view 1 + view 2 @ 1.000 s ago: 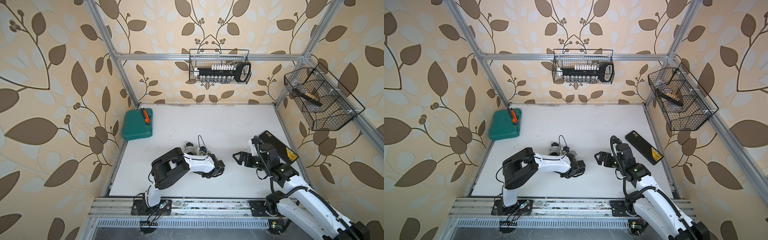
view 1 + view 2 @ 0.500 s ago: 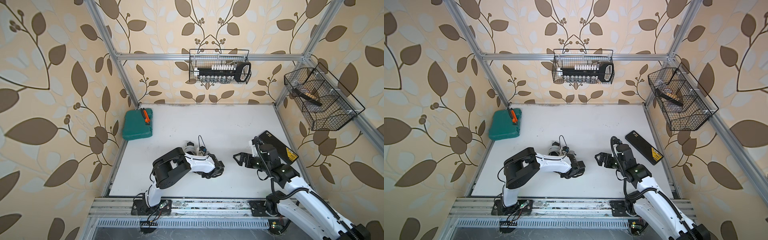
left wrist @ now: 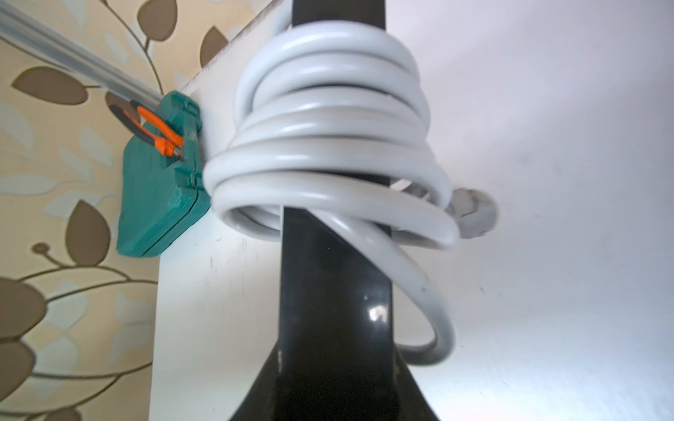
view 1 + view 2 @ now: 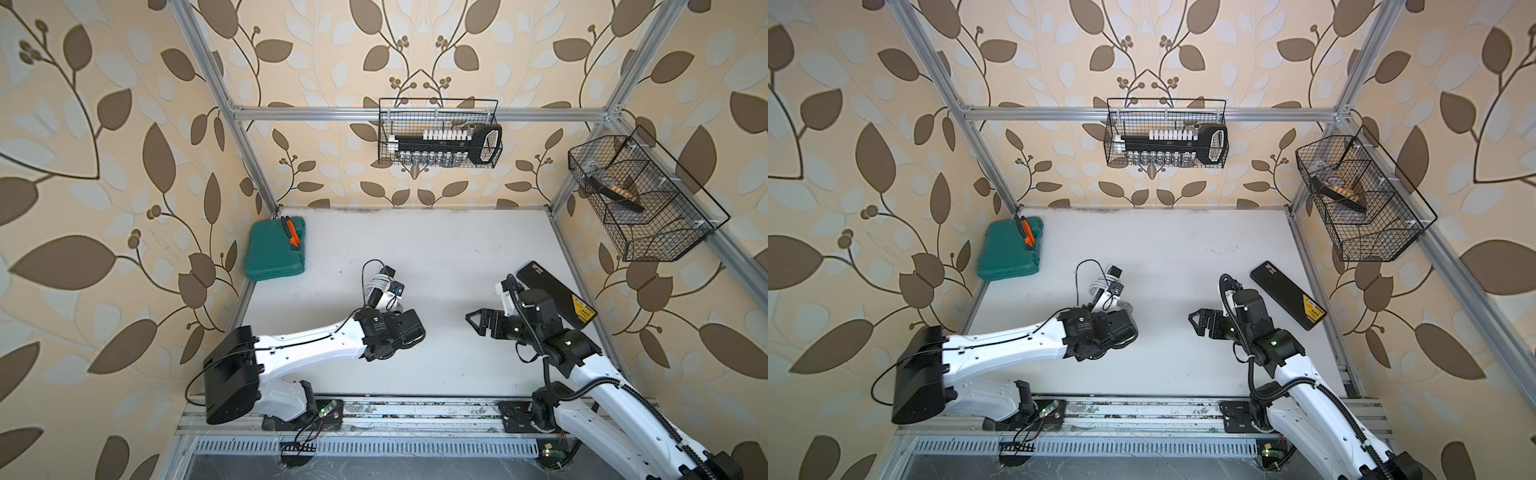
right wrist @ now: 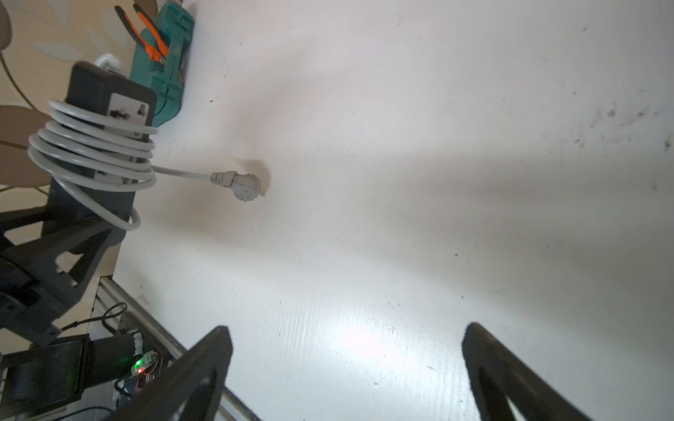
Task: Unwrap the cord wrapped around the power strip
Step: Pick up the power strip from the center of the board, then unwrap the power cord from the power strip.
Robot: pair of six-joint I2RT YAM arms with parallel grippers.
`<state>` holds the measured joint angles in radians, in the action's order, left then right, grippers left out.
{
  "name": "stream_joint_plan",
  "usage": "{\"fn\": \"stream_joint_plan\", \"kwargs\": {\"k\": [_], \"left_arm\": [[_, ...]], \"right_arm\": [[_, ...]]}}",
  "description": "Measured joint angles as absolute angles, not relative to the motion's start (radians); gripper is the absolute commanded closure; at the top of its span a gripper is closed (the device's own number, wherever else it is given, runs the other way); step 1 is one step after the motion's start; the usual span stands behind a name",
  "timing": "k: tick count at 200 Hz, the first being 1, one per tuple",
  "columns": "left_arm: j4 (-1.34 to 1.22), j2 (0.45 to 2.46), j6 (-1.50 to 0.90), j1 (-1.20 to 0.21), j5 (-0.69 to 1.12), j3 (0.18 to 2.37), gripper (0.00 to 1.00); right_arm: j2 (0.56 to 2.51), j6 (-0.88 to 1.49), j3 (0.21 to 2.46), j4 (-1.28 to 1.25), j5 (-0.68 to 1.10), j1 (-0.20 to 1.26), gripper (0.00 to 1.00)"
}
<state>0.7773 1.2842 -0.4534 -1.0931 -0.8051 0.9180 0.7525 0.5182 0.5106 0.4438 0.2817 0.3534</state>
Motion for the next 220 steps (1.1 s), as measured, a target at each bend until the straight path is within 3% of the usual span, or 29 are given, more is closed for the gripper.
{"fn": "stream_joint_plan", "kwargs": {"k": [37,64,163,220], "left_arm": [[0.682,1.016,-0.196,-1.091,-0.688,0.872,1.00],[0.688,0.930,-0.074,-1.066,-0.588,0.913,1.00],[0.768,0.961,0.053,-0.870,-0.058,1.192,1.00],[0.819,1.003,0.051,-0.823,0.150,1.198,1.00]], "right_arm": [[0.728,0.488,0.540,0.391,0.342,0.393,0.04],[0.722,0.458,0.566,0.314,0.348,0.472,0.06],[0.913,0.252,0.492,-0.196,0.262,0.802,0.11],[1.073,0.150,0.492,-0.417,0.289,0.812,0.32]]}}
